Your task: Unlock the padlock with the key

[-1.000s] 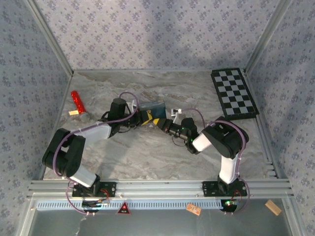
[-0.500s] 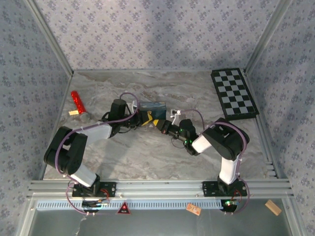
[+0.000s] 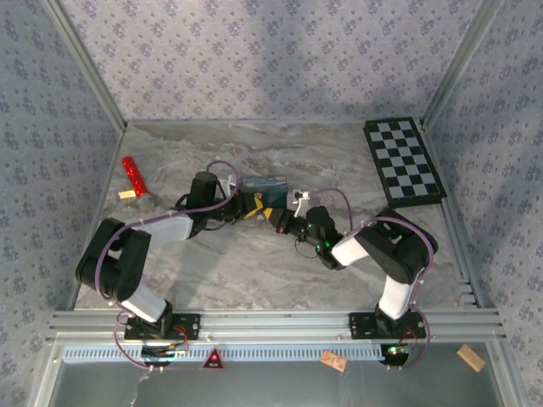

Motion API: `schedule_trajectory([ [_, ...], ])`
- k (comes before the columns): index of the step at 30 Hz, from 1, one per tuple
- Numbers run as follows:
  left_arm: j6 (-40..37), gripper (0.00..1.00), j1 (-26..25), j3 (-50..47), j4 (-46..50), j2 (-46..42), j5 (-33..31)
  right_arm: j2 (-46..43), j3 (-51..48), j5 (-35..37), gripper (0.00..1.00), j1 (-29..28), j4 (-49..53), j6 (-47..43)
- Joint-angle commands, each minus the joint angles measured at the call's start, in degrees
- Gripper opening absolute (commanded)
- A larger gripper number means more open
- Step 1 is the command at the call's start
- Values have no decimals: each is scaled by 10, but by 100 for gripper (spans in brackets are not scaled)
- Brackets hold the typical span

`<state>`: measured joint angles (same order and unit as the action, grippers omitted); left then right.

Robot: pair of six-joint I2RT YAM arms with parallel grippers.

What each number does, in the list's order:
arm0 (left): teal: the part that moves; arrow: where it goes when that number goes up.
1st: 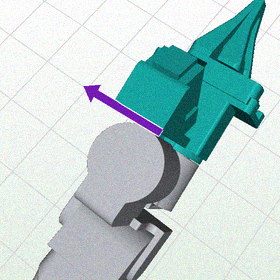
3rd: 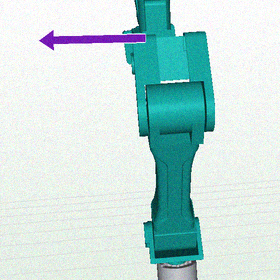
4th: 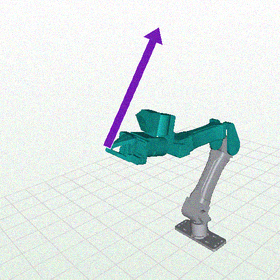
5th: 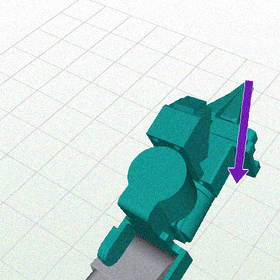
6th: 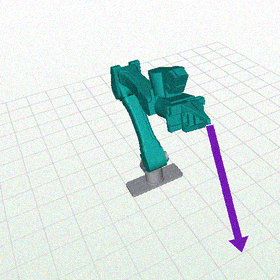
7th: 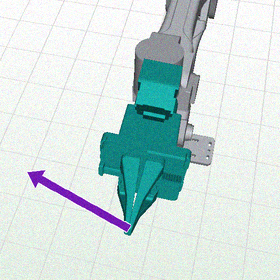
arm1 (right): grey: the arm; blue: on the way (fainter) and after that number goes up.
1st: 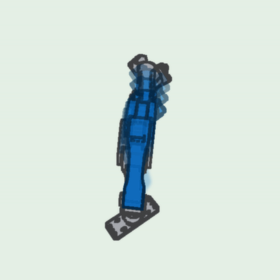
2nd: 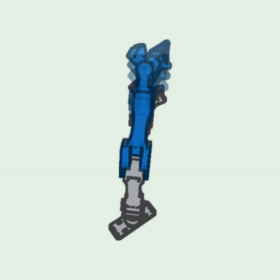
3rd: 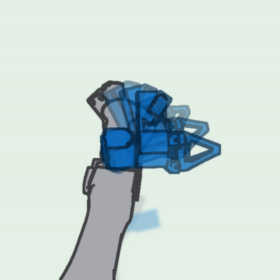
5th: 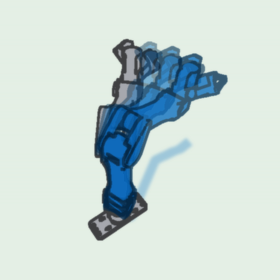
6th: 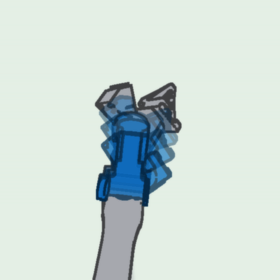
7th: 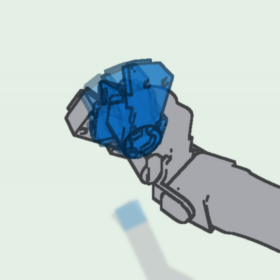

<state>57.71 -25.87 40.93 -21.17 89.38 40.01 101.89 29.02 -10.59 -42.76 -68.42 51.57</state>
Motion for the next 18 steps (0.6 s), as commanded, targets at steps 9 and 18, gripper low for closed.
schedule_trajectory([
  [9,11,0,-28,3,-69,12,54,-14,25,-29,0,-39,24,-44],
  [18,19,0,-29,9,-62,10,53,-43,31,-6,0,-51,79,-86],
])
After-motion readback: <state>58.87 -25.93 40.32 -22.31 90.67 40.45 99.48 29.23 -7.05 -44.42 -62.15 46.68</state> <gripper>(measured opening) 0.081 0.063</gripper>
